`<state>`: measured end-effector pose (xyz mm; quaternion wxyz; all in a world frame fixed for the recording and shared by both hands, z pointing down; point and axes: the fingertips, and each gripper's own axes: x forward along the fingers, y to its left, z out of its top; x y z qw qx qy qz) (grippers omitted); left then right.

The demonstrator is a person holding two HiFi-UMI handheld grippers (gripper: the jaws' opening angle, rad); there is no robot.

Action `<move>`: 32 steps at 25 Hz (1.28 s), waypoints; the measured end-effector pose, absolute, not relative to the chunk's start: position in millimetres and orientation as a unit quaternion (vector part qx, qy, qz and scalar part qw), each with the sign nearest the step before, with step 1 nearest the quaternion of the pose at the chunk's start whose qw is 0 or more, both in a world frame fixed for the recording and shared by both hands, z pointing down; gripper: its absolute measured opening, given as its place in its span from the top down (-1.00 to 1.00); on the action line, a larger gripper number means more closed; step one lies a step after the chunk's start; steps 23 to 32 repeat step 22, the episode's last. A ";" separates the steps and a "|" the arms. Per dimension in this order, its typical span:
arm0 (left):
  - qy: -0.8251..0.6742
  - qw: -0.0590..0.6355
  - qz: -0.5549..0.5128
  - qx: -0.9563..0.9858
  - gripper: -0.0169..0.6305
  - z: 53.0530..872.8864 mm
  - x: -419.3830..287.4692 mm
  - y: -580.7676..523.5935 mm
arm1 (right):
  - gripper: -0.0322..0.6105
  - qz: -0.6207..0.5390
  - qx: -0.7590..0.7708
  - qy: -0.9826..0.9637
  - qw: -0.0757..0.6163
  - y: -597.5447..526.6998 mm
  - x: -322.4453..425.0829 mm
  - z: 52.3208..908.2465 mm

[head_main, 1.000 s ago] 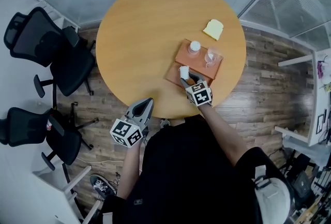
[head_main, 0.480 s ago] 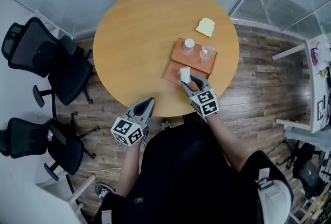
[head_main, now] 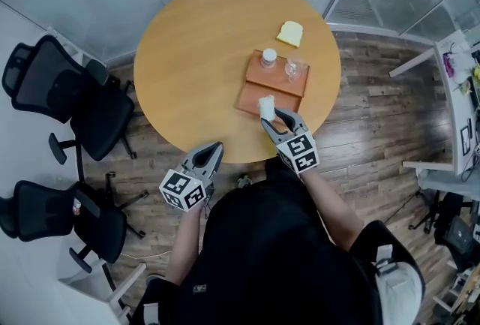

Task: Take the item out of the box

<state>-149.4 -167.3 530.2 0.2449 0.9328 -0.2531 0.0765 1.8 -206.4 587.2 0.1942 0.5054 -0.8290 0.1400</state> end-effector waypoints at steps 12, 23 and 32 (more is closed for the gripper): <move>-0.242 0.246 0.070 0.936 0.93 534.1 -161.5 -156.6 | 0.37 0.126 0.521 -0.827 0.170 -181.3 -7.3 550.0; -0.251 0.257 0.058 0.931 0.93 543.0 -175.7 -151.4 | 0.37 0.118 0.517 -0.828 0.180 -168.9 -17.9 546.5; -0.251 0.257 0.058 0.931 0.93 543.0 -175.7 -151.4 | 0.37 0.118 0.517 -0.828 0.180 -168.9 -17.9 546.5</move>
